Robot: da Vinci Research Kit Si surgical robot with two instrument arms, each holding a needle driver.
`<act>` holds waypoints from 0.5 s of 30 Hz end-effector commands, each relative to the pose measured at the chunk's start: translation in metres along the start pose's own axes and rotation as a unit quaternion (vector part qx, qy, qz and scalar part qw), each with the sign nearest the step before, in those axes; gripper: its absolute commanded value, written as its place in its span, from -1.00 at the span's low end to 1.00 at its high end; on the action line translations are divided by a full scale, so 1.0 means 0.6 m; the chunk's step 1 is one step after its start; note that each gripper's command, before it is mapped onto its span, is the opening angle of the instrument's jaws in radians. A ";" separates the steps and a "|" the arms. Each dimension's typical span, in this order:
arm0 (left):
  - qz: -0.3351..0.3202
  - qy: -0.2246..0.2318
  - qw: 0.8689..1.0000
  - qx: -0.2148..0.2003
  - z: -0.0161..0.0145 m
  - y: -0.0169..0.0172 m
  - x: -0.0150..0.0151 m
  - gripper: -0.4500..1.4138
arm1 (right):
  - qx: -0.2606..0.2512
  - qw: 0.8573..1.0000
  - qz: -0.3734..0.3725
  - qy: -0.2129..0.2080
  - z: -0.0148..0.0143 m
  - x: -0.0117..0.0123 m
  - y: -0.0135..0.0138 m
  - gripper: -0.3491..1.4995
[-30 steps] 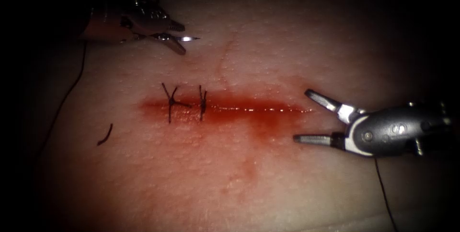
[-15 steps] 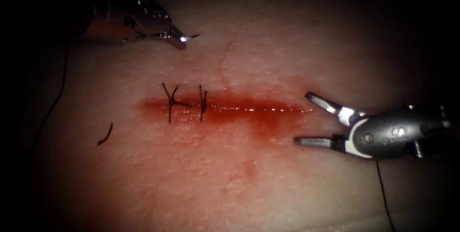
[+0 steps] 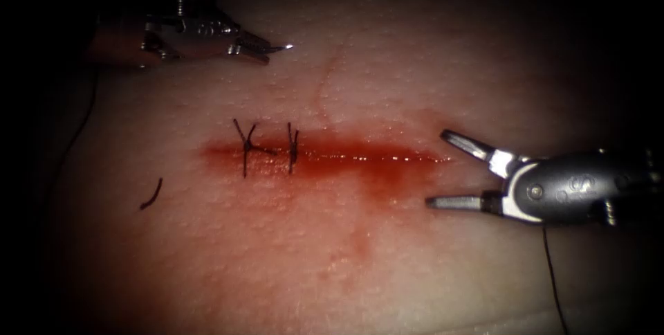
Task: Wound Closure
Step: With the left tool grab the suture needle near the tip, then pass the needle from the left jaws to the right jaws.
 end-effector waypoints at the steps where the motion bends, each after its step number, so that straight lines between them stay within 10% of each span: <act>1: 0.017 0.022 1.000 0.000 0.0004 0.0005 0.0015 -1.00 | 0.011 1.000 0.027 0.008 0.0014 -0.0002 -0.0004 0.31; 15: 0.155 0.257 0.954 0.010 -0.0058 0.0079 0.0109 -1.00 | 0.060 0.980 0.190 0.030 0.0028 0.0002 0.0021 0.55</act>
